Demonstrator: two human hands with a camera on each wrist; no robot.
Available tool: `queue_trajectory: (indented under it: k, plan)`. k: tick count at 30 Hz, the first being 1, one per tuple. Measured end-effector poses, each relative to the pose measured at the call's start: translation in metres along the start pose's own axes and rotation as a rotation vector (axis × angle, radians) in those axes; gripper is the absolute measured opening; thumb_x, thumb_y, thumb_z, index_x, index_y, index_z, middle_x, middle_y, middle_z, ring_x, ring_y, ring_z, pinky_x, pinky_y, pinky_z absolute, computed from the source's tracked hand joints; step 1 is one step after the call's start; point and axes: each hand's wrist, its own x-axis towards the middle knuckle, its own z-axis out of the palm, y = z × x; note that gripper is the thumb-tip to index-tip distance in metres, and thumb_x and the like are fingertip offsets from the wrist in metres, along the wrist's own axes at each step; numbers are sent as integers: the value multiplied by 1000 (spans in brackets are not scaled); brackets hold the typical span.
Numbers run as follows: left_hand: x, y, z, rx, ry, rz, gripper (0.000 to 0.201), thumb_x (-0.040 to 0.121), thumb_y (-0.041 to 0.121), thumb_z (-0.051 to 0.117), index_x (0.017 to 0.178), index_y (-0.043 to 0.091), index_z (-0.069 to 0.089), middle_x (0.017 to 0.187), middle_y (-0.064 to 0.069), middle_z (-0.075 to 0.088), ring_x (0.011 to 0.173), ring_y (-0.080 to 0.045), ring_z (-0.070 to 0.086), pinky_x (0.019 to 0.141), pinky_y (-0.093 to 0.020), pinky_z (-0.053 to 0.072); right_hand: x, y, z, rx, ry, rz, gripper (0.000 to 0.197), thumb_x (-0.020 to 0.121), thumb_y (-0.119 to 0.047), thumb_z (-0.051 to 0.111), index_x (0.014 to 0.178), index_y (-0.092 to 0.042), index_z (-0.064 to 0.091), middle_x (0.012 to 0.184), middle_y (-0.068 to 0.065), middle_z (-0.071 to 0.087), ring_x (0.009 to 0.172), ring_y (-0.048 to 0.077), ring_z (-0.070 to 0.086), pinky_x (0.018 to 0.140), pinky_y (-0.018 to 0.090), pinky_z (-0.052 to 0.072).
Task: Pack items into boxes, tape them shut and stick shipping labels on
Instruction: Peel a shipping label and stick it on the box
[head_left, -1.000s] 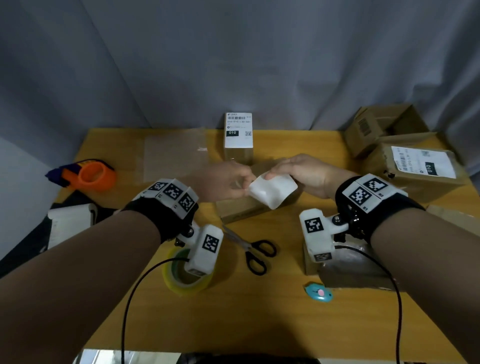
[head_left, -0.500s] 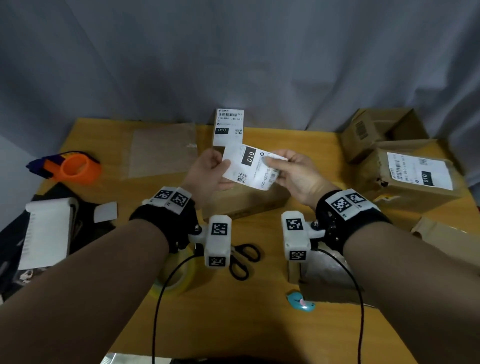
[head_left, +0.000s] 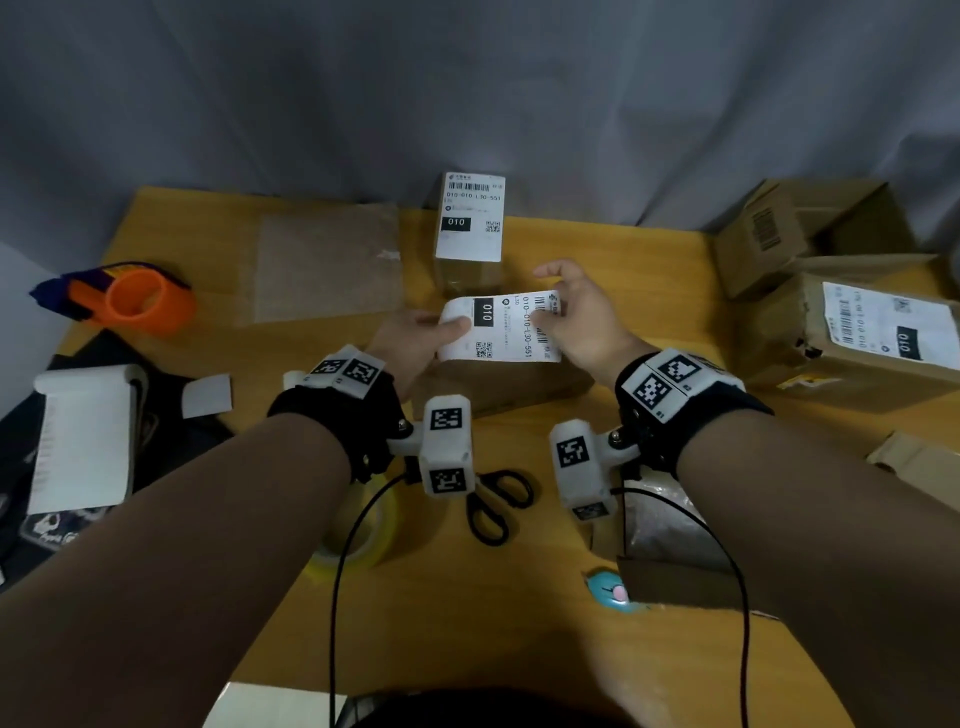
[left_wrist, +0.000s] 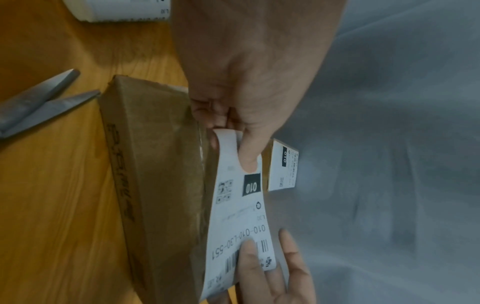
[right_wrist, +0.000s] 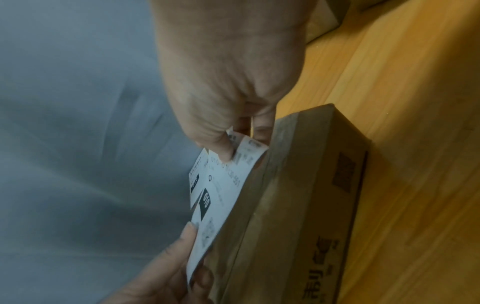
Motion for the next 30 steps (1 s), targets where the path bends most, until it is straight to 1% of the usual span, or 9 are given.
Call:
queue_trajectory:
  k: [3,6,10,12,14,18,21,24,30]
  plan:
    - [-1,-3,-5,46,-6,-10,30,85,22,69,111,7,65,96,-10,71,66,-13,63,51,-18,49,0,2,0,11,-12,-19,48,89,3,57,128,-21,42,86,0,61,78,26,66,65,42,56]
    - [0,-6,-5,128,25,38,24,87,21,67,106,7,65,87,-6,68,63,-11,58,50,-14,47,0,7,-1,131,-1,41,65,88,3,61,141,-20,33,100,3,61,86,22,67,70,36,58]
    - [-2,-7,-2,207,47,122,15,90,20,63,100,9,65,85,0,67,67,-7,60,50,-10,45,1,17,1,194,114,137,65,85,-2,66,140,-16,33,102,11,65,92,24,67,81,39,56]
    - [-2,-9,1,248,51,133,16,90,20,62,101,9,65,86,-3,68,66,-9,61,56,-15,49,0,23,3,143,151,166,59,85,-3,66,136,-13,37,100,14,66,89,26,68,76,37,57]
    - [-2,-11,3,293,59,115,16,90,20,63,99,7,65,88,-9,69,69,-16,63,67,-28,54,-1,27,5,58,164,164,55,85,-4,66,133,-13,39,98,14,68,86,24,68,68,31,56]
    - [-1,-17,6,341,51,81,12,88,16,64,80,7,64,84,-16,70,77,-27,67,82,-44,56,-2,33,9,-61,184,157,55,87,-5,65,134,-14,38,79,-4,62,78,14,62,56,16,43]
    - [1,-18,8,345,68,69,13,86,15,66,75,9,62,74,-8,69,72,-24,66,81,-45,56,-1,36,11,-97,213,151,52,87,-4,63,133,-14,39,70,-11,54,64,0,53,48,10,35]
    - [4,-18,9,363,106,80,14,85,17,67,75,13,59,79,-10,70,79,-27,68,82,-46,56,3,38,13,-108,230,139,50,88,-3,60,132,-12,40,68,-7,56,63,4,53,50,15,36]
    - [10,-16,9,453,124,86,22,87,23,64,91,1,64,90,-16,69,87,-30,66,80,-48,55,5,33,15,-151,229,110,49,88,0,56,133,-11,38,75,6,65,66,12,56,49,12,38]
